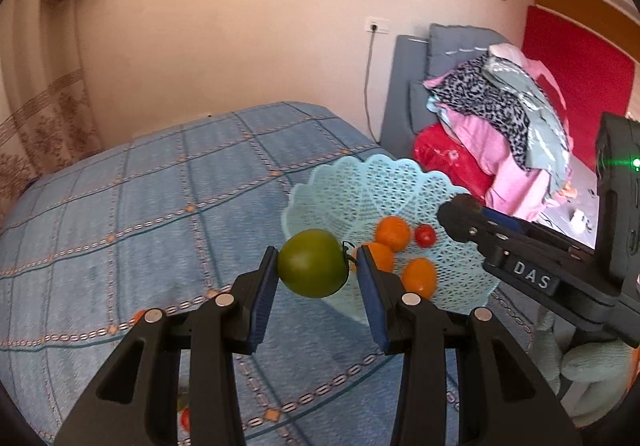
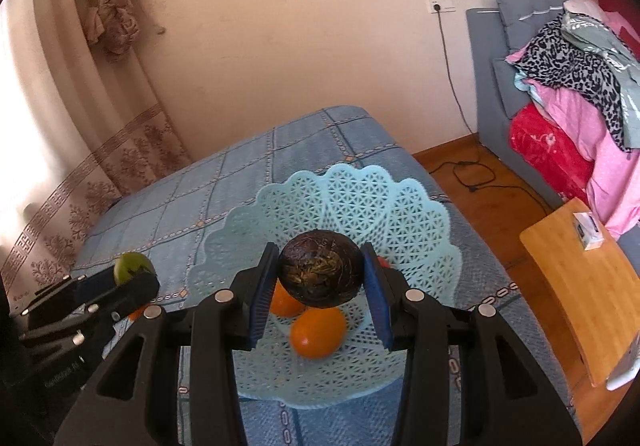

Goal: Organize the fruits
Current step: 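Lift the lime and dark brown fruit and carry both over the blue basket, then open both tools to drop the lime and dark fruit into the basket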

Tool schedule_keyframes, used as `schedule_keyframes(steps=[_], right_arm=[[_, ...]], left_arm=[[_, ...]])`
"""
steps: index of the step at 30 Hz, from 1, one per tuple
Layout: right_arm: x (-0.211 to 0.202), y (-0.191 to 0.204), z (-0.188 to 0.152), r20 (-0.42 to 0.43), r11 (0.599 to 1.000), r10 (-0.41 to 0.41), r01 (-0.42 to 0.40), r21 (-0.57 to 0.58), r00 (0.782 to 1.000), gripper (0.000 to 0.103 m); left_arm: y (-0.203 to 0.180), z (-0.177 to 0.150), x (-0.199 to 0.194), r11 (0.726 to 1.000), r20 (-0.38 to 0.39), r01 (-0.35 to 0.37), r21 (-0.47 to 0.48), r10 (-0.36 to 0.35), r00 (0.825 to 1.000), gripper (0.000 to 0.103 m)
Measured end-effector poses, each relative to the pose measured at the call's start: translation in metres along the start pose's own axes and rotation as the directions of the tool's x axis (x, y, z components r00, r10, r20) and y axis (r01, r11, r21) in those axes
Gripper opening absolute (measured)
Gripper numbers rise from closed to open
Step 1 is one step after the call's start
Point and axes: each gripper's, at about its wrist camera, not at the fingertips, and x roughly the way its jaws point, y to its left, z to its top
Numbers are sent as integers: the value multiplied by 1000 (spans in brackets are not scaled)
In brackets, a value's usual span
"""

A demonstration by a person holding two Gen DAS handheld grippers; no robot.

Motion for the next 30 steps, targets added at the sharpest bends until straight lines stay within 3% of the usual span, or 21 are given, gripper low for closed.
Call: schedule_keyframes(steps=[6, 9, 10, 11, 13, 16, 21, 23, 30], right_arm=[[-1, -7, 2, 1, 999, -12, 12, 30, 1000, 43], [-3, -8, 3, 7, 999, -12, 12, 38, 1000, 49], [-4, -8, 4, 11, 999, -12, 11, 42, 1000, 54], [-6, -8, 4, 16, 999, -11, 10, 45, 1000, 57], [-8, -8, 5, 29, 999, -15, 13, 51, 999, 64], [-10, -10, 5, 36, 998, -19, 17, 55, 999, 64], [-12, -8, 4, 40, 998, -17, 14, 58, 999, 66], [-12, -7, 4, 42, 998, -15, 13, 57, 999, 67], [-13, -4, 3, 48, 998, -7, 4, 57, 999, 72]], left_arm=[[-13, 0, 15, 999, -25, 32, 22, -31, 999, 41], [-16, -1, 21, 999, -38, 51, 17, -51, 998, 41], [-16, -1, 22, 998, -41, 57, 15, -56, 998, 44], [-16, 0, 23, 998, -39, 63, 12, -62, 997, 56], [-15, 0, 21, 998, -14, 61, 7, -61, 998, 71], [-13, 0, 18, 998, -5, 57, 4, -57, 998, 73], [-9, 1, 14, 1000, 14, 17, 10, -17, 1000, 79], [-9, 0, 12, 1000, 24, -10, 21, 9, 1000, 87], [-8, -2, 6, 995, 47, -81, 56, 78, 996, 89]])
